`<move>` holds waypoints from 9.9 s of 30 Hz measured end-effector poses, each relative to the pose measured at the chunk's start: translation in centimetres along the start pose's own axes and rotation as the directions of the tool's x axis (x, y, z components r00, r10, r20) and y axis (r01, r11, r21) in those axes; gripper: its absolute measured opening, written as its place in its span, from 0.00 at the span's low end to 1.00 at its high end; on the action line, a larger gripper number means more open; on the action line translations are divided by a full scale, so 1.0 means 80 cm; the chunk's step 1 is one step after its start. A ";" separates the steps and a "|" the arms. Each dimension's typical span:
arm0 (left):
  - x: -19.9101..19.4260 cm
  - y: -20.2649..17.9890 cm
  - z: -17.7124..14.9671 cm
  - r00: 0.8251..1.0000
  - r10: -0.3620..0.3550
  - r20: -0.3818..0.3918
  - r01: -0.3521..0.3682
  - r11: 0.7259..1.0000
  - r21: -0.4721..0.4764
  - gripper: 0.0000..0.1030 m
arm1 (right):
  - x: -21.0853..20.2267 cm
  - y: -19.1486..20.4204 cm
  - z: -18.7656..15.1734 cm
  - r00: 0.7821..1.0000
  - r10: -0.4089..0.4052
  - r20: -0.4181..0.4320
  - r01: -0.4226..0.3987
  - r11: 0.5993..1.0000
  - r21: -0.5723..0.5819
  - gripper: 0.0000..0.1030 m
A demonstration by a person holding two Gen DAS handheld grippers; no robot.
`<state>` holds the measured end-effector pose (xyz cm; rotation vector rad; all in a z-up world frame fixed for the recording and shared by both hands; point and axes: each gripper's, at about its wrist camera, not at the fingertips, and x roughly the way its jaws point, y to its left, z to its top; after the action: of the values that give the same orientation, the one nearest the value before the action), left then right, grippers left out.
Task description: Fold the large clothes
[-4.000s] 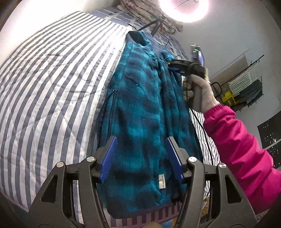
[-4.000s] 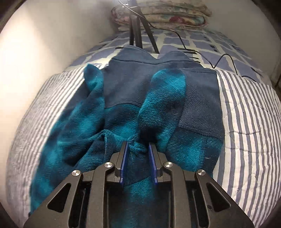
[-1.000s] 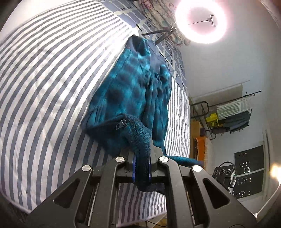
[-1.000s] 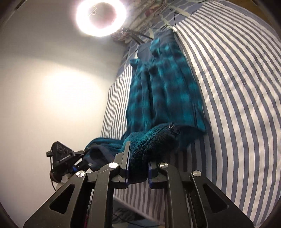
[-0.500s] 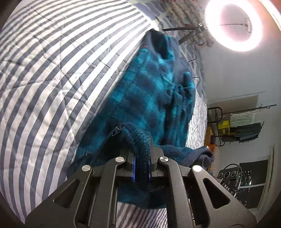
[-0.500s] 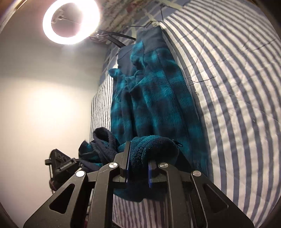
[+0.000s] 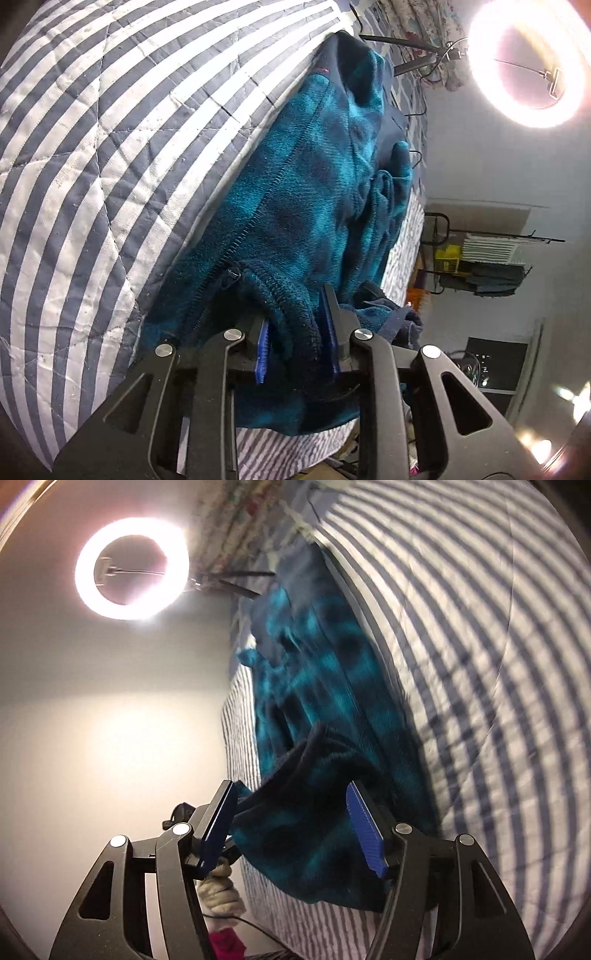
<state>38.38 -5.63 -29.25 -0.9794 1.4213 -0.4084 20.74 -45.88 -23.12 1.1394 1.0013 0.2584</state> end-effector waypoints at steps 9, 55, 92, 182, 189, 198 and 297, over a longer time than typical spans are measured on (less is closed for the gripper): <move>-0.007 -0.014 -0.003 1.000 0.017 -0.005 -0.017 0.998 0.056 0.33 | 0.075 0.131 -0.134 0.970 -0.193 -0.149 0.049 0.752 -0.658 0.21; 0.027 -0.090 -0.059 0.962 0.173 0.211 -0.272 0.674 0.687 0.47 | 0.055 0.064 -0.075 0.834 -0.510 0.211 0.519 0.594 -0.615 0.14; -0.013 -0.032 -0.037 0.994 0.027 0.109 -0.094 0.731 0.676 0.47 | 0.395 0.167 0.187 0.895 -0.426 0.133 0.433 0.757 -0.489 0.19; -0.156 -0.039 -0.188 0.933 0.181 0.311 -0.359 0.524 0.772 0.24 | -0.073 0.125 -0.207 0.857 -0.402 0.322 0.494 0.467 -0.733 0.12; -0.263 -0.067 -0.236 0.936 0.085 0.341 -0.333 0.530 0.780 0.40 | -0.169 0.188 -0.284 0.895 -0.253 0.367 0.445 0.496 -0.745 0.32; -0.364 -0.140 -0.265 0.934 -0.042 0.355 -0.286 0.509 0.812 0.48 | -0.237 0.280 -0.349 0.879 -0.180 0.442 0.473 0.440 -0.763 0.42; 0.014 -0.044 0.092 0.974 -0.032 0.226 -0.037 0.954 0.298 0.11 | 0.114 0.065 -0.085 0.942 -0.313 0.117 0.302 0.648 -0.700 0.12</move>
<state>46.55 -6.13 -28.24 -0.7496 1.1128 -0.4785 22.17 -33.43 -23.98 0.2389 0.9600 0.3390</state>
